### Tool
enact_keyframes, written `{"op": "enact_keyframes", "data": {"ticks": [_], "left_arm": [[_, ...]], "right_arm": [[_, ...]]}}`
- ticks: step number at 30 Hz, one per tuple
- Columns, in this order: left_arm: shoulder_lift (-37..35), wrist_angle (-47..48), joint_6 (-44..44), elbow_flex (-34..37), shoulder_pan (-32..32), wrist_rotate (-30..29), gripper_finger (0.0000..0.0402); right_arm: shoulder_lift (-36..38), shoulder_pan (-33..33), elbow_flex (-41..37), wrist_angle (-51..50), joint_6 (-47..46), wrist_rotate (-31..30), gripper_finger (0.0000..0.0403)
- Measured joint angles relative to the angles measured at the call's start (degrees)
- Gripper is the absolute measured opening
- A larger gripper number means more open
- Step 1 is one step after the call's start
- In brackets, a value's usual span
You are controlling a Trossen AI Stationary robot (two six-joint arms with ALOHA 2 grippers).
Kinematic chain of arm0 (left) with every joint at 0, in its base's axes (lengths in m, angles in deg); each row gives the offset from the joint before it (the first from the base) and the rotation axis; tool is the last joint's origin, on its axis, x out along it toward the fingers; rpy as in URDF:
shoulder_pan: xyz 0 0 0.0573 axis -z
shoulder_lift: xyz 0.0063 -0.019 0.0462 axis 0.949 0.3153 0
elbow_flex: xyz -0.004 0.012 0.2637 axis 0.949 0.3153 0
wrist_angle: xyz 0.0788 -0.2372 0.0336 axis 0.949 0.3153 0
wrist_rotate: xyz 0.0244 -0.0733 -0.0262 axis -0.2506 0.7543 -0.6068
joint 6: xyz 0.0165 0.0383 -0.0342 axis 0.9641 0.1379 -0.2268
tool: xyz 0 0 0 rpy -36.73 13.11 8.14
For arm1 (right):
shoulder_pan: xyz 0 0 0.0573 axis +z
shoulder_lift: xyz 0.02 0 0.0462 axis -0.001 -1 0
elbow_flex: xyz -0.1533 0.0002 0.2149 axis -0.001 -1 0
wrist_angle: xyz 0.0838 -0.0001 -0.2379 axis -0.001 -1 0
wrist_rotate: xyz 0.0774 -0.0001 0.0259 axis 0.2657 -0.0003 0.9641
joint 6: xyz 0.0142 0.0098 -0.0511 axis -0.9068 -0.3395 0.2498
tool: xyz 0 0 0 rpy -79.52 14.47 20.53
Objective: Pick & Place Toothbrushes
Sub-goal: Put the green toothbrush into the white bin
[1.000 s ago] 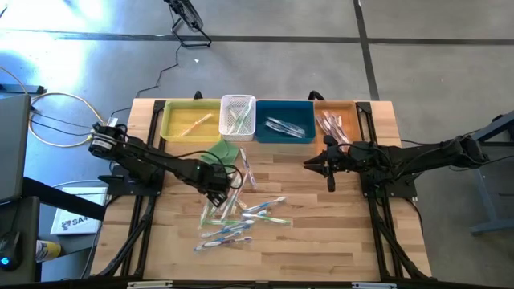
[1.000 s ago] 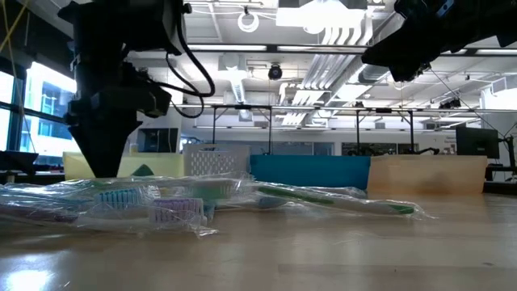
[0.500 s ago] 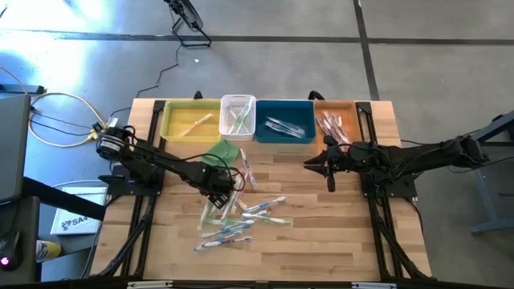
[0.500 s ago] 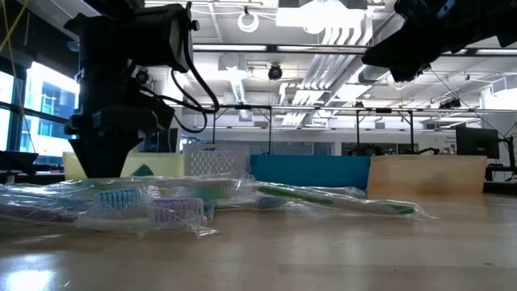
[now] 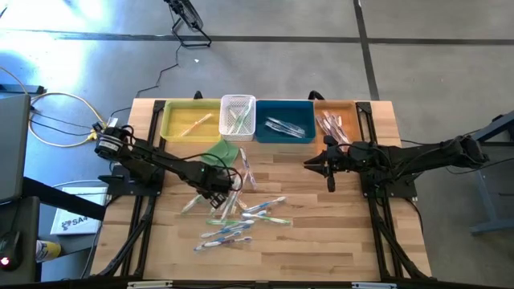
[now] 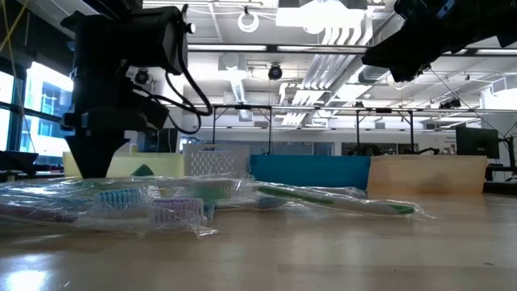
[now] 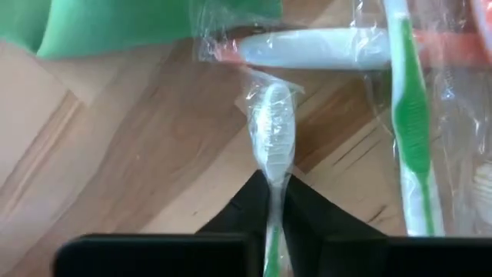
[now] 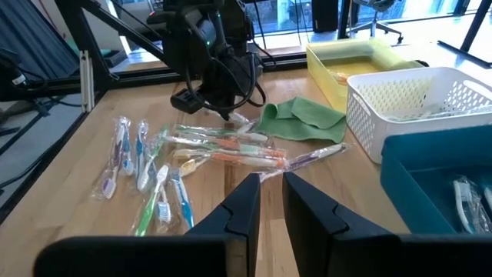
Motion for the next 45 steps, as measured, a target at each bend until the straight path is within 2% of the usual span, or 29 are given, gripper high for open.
{"op": "enact_keyframes", "data": {"ticks": [2,6,10,15,19,23,27,30,35,41,45], "left_arm": [[0.0,1.69,0.43,-0.31,0.0,0.15,0.0011],[-0.01,6.2,2.95,-3.0,0.0,0.43,0.002],[-0.02,11.3,9.85,-8.49,0.0,0.42,0.001],[-0.02,16.18,23.49,-19.25,-2.03,-1.02,0.0011],[-0.04,17.88,38.79,-29.79,-6.33,-5.51,0.0013],[-0.08,16.03,55.31,-40.55,-12.82,-10.27,0.0008],[-0.15,9.41,67.34,-47.6,-21.36,-9.96,0.0008],[-0.2,2.5,71.98,-48.76,-28.16,-4.82,0.0008],[0.86,-9.19,73.41,-46.88,-38.54,6.0,0.0007],[4.5,-20.23,66.41,-39.1,-46.77,18.52,0.0007],[6.97,-25.01,62.14,-34.05,-49.23,21.46,0.001]], "right_arm": [[0.01,0.0,0.0,0.01,0.0,0.0,0.005],[-0.02,0.01,0.02,-0.06,0.0,0.01,0.005],[-0.02,0.0,0.02,-0.07,0.0,0.0,0.005],[0.0,0.02,0.02,-0.06,0.0,0.0,0.005],[-0.01,0.0,0.02,-0.05,0.0,0.0,0.005],[-0.02,0.01,0.02,-0.03,-0.31,0.01,0.005],[-0.01,0.02,0.02,-0.03,-0.37,0.64,0.005],[0.0,0.02,0.02,-0.03,-0.26,0.63,0.005],[-0.01,0.02,0.02,-0.04,-0.22,0.66,0.005],[-0.01,0.02,0.02,-0.14,-0.2,0.66,0.005],[-0.02,0.02,0.02,-0.11,-0.2,0.66,0.005]]}}
